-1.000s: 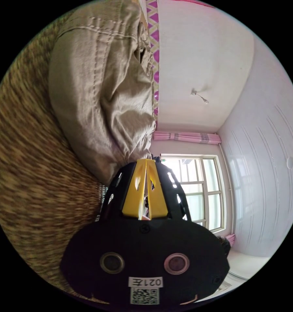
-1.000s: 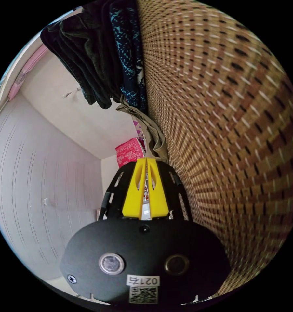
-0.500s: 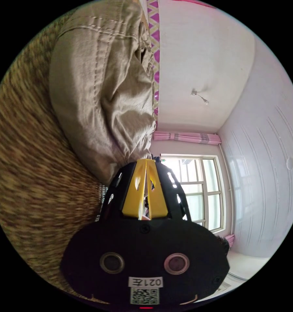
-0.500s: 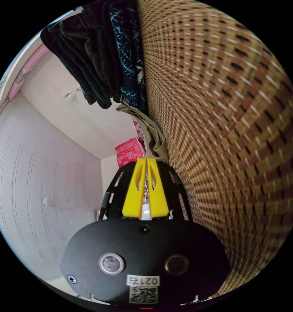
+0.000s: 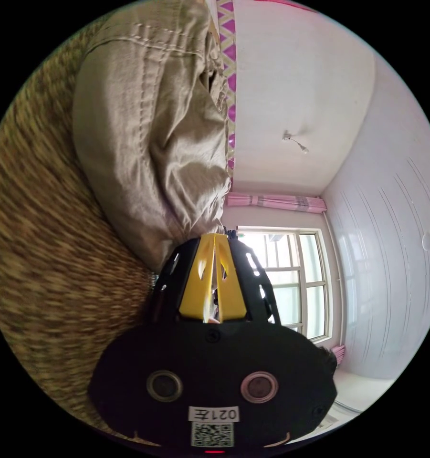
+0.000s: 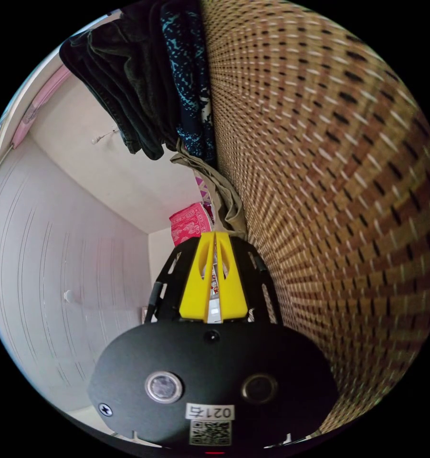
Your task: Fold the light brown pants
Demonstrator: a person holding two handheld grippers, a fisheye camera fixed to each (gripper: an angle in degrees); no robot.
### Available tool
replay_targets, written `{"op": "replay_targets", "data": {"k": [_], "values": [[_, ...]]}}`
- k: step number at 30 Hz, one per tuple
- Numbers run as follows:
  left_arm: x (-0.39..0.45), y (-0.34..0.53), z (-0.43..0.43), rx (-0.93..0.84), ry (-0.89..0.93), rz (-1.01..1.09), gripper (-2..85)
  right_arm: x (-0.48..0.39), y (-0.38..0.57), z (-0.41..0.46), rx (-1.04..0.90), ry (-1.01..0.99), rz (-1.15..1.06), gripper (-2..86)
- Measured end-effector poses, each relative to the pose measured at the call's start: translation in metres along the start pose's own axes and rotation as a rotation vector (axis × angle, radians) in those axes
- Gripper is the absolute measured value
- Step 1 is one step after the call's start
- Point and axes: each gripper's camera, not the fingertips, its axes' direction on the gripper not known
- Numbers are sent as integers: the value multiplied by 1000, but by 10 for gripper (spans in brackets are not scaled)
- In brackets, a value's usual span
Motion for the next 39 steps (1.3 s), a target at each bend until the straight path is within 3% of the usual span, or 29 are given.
{"op": "replay_targets", "data": {"k": [4,6,39], "values": [[-12,-3,-5,-13,53,-84,-9,-2,2,0,0,0,0,-6],[-31,-10,-8,-40,124,-275,-10,-4,3,0,0,0,0,-6],[-53,11,4,-48,121,-266,-10,-29,29,14,-1,0,0,-6]]}}
